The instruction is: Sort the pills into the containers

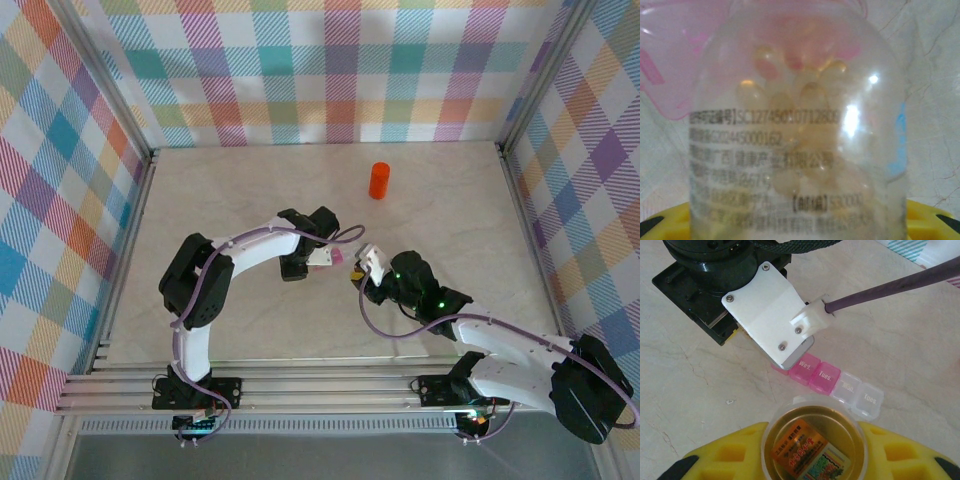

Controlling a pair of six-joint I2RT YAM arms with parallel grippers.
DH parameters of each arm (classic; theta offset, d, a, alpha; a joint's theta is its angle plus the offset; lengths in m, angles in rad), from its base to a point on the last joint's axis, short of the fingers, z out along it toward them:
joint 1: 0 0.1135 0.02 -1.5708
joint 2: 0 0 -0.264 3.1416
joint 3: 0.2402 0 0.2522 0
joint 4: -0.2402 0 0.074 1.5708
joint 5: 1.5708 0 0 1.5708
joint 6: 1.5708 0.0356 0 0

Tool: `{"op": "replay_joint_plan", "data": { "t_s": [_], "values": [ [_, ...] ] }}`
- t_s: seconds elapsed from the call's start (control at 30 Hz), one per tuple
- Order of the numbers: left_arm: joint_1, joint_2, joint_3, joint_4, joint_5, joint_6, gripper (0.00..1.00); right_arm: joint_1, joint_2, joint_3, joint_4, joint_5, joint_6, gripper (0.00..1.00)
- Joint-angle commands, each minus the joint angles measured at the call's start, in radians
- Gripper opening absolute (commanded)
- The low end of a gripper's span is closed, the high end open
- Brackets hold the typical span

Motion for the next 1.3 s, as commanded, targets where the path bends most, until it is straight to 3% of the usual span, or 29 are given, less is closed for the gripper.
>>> {"op": "replay_joint_plan", "data": {
  "t_s": [0.0,1.27],
  "values": [
    [0.012,-0.049,-0.022,0.001,0.021,0.002,0.0,-0.002,0.002,0.034,0.01,-0.016,0.013,0.31],
    [0.042,-0.117,-0.118,0.077,0.048,-0.046,0.0,-0.001,0.019,0.043,0.001,-0.031,0.015,0.31]
  ]
}}
